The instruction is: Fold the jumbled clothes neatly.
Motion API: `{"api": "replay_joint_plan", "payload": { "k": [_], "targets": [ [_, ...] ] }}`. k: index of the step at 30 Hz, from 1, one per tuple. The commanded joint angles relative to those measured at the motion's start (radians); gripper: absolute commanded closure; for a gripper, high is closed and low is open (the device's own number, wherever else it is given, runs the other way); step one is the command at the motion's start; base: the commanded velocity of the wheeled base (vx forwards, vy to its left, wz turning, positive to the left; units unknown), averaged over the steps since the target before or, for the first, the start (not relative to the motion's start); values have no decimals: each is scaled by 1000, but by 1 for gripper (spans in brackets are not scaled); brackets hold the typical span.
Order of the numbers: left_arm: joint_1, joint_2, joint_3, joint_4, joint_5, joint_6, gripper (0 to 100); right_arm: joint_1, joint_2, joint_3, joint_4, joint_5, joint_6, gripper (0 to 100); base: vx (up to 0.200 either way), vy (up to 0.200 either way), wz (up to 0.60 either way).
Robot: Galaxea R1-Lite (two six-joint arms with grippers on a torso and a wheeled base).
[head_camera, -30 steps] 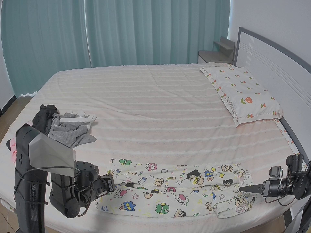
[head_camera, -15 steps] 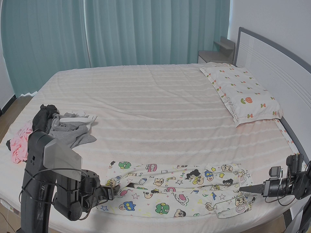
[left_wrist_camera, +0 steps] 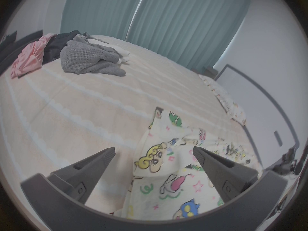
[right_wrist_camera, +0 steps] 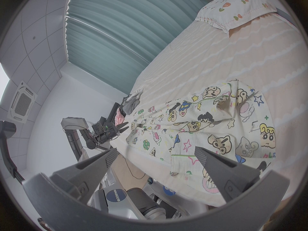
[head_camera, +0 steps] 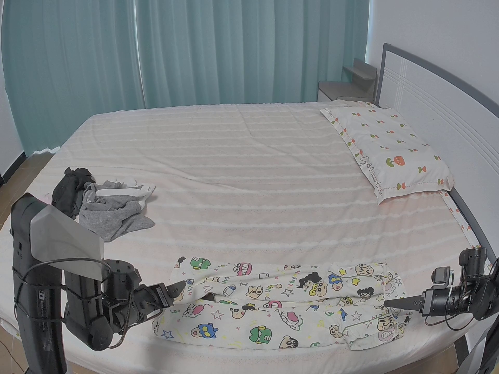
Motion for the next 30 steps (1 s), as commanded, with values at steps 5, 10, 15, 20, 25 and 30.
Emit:
{"api": "replay_joint_plan", "payload": {
  "k": [5,10,15,20,25,30],
  "targets": [
    [-31,100,-131,13,-2,18,0,0,2,-1,0,0,0,0,0,0,0],
    [-38,155,-192,108,-11,87,0,0,3,-1,0,0,0,0,0,0,0],
    [-49,160,-246,211,-14,118,0,0,3,1,0,0,-1,0,0,0,0],
    [-52,158,-288,266,-32,138,0,0,3,1,0,0,-1,0,0,0,0],
    [-75,157,-311,312,-40,141,0,0,6,-1,0,0,-1,0,0,0,0],
    [-78,154,-332,364,-40,155,0,0,12,-1,-2,0,-7,0,0,0,0]
  ]
}}
